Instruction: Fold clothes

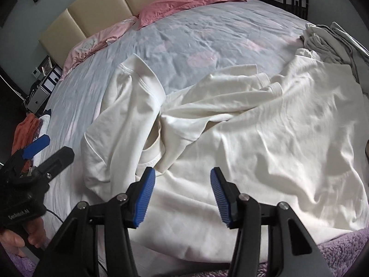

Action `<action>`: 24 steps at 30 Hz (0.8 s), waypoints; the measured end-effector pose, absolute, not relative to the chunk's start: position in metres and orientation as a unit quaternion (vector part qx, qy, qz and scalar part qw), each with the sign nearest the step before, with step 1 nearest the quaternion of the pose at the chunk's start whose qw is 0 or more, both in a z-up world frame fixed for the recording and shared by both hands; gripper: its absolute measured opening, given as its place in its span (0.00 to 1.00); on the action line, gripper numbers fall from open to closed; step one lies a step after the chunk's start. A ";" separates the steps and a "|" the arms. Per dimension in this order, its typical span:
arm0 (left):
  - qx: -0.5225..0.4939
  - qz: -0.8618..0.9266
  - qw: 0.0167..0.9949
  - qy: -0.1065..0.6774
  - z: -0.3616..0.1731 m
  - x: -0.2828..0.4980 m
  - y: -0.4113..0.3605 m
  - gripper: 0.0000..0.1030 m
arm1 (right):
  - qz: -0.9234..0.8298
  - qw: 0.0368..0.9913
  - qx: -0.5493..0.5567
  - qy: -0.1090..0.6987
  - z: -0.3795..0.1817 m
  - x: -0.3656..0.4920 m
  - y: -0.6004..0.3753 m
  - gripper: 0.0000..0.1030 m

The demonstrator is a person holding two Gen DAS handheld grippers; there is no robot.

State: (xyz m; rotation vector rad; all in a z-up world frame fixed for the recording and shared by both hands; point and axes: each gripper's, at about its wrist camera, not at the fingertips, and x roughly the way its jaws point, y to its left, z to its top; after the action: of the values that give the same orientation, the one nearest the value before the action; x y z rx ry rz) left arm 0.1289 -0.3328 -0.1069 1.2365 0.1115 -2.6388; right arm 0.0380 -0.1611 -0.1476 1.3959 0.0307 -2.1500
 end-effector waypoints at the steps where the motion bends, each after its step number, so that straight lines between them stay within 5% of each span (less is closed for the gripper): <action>1: 0.420 -0.900 0.114 0.031 -0.108 0.127 -0.329 1.00 | -0.800 0.290 0.524 0.009 -0.150 0.037 -0.161 0.48; 24: 0.414 -0.903 0.117 0.001 -0.124 0.107 -0.325 0.95 | -0.763 0.245 0.596 -0.051 -0.185 0.013 -0.148 0.48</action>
State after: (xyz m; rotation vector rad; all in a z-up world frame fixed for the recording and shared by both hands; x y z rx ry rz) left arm 0.1072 -0.3248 -0.1237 1.2105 0.0043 -2.6427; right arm 0.0131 -0.1478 -0.1846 1.6261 -0.1397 -2.0832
